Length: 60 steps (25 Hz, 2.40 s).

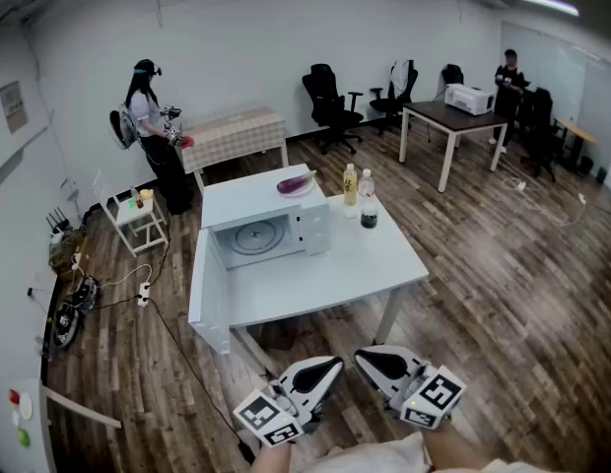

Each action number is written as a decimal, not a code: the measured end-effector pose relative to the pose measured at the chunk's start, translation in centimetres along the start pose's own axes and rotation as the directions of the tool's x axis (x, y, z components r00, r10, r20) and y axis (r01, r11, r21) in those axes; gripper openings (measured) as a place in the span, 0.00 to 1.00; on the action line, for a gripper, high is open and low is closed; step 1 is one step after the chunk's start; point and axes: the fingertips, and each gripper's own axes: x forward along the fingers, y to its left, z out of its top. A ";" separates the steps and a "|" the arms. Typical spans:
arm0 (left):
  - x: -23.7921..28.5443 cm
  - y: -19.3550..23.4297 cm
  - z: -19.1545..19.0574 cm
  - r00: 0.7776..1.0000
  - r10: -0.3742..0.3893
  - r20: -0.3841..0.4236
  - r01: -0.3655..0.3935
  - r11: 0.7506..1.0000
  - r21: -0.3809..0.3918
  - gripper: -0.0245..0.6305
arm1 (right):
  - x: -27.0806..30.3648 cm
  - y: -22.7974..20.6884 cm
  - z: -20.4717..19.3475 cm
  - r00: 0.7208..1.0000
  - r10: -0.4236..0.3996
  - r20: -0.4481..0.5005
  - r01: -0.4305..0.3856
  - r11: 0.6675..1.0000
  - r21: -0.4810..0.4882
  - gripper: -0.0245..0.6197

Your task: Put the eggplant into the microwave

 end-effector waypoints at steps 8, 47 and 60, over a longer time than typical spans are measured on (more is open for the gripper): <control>0.1 0.0 -0.5 1.000 -0.001 -0.008 0.001 1.000 -0.008 0.04 | 0.1 -0.1 -0.1 1.000 0.003 -0.005 -0.003 1.000 -0.010 0.09; -0.8 2.3 -0.9 1.000 0.011 -0.018 -0.012 0.999 -0.036 0.04 | 2.7 -1.1 -0.4 1.000 0.014 -0.003 -0.014 1.000 0.025 0.09; 1.8 10.3 0.2 0.997 0.063 -0.033 -0.064 0.998 -0.021 0.04 | 9.5 -8.2 0.0 0.998 0.066 0.018 -0.067 0.997 0.048 0.09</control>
